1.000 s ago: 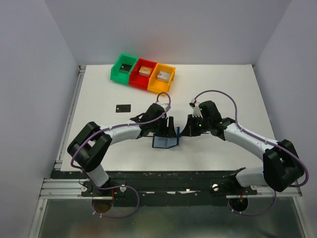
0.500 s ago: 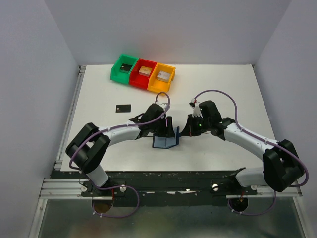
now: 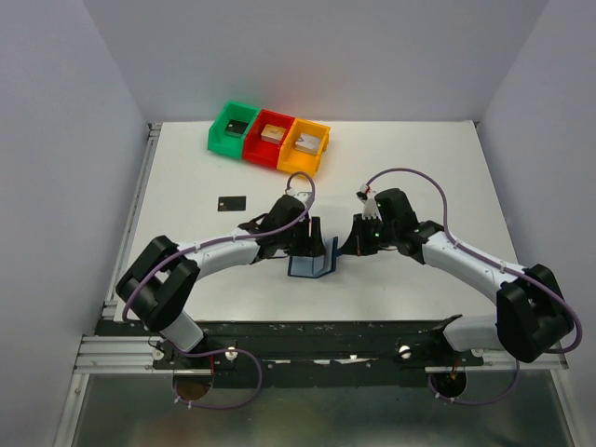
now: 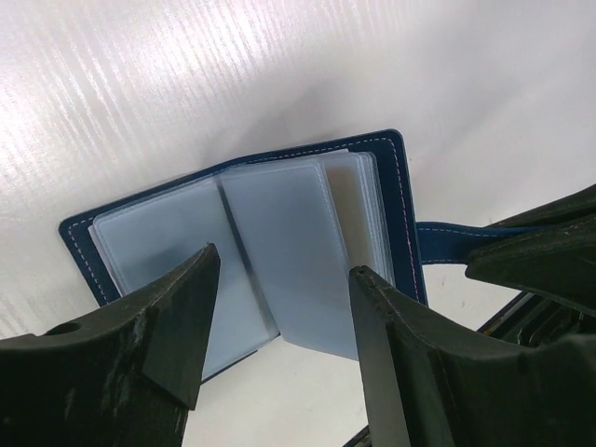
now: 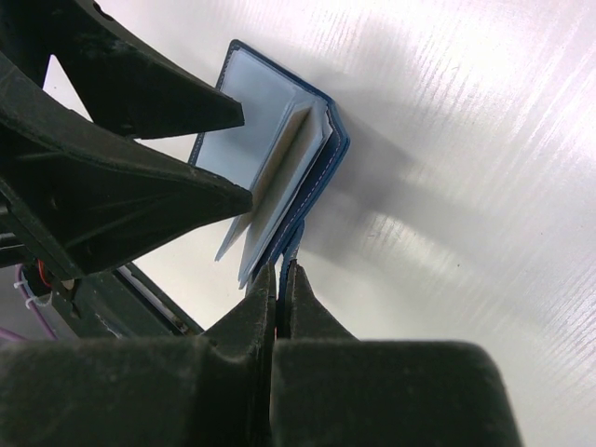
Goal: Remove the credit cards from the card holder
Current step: Remove the credit card from the card holder.
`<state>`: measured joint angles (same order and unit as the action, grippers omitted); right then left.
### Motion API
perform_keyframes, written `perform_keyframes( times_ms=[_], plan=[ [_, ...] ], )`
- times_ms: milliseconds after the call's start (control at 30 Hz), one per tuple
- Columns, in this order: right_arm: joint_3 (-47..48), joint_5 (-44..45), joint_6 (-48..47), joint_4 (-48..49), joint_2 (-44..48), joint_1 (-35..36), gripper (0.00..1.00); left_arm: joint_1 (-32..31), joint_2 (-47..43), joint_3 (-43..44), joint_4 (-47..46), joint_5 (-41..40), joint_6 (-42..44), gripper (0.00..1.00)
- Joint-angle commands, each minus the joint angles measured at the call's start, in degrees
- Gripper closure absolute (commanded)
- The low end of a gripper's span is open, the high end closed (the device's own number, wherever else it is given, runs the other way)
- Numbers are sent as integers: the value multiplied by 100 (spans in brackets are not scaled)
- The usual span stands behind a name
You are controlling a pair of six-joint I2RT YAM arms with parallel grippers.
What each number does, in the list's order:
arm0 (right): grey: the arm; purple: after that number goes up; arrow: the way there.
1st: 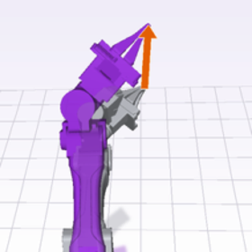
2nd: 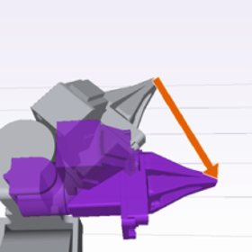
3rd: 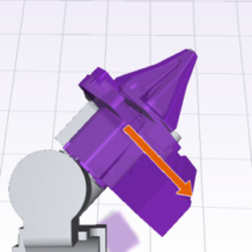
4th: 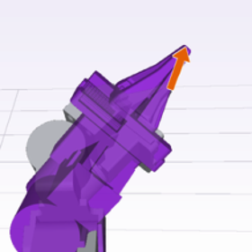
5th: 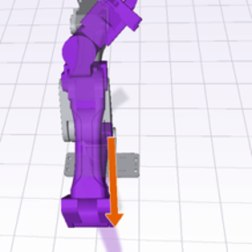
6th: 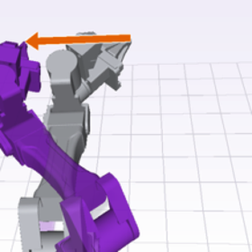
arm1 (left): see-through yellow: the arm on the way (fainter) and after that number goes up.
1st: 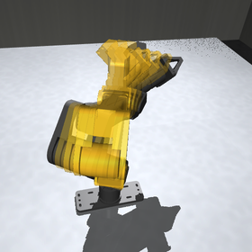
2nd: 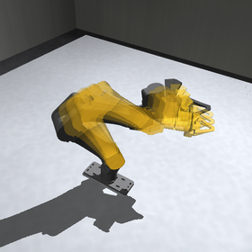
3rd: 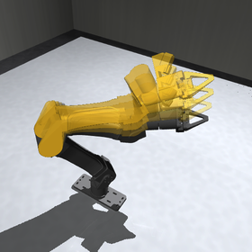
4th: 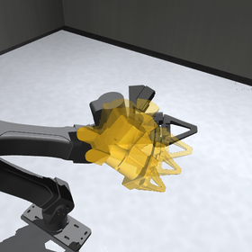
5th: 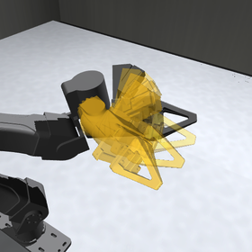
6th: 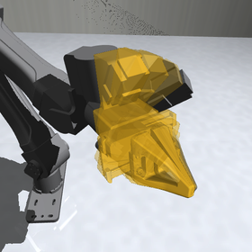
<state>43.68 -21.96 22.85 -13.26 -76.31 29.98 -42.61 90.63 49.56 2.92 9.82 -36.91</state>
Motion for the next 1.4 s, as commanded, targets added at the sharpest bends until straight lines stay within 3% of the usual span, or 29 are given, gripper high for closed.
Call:
perform_keyframes(
  times_ms=[0,567,967,1033,1133,1200,1367],
  plan=[
    [97,-63,-79,16,125,-18,100,-28,-274,-122,147,-297,-45,31],
    [88,68,-141,-72,82,-18,100,-11,-775,-280,877,-1413,-62,35],
    [167,472,-167,-440,-24,-18,99,148,-1161,-483,886,-1642,-107,36],
    [228,656,-158,-598,2,-9,91,156,-1162,-465,842,-1572,-71,36],
    [334,1069,-141,-923,99,-9,62,157,-1153,-421,781,-1510,-54,37],
    [439,1341,-158,-1143,222,-9,50,157,-1153,-447,710,-1466,-62,37],
    [764,1484,-290,-1443,494,-9,44,174,-1153,-482,535,-1299,-62,37]
  ],
)
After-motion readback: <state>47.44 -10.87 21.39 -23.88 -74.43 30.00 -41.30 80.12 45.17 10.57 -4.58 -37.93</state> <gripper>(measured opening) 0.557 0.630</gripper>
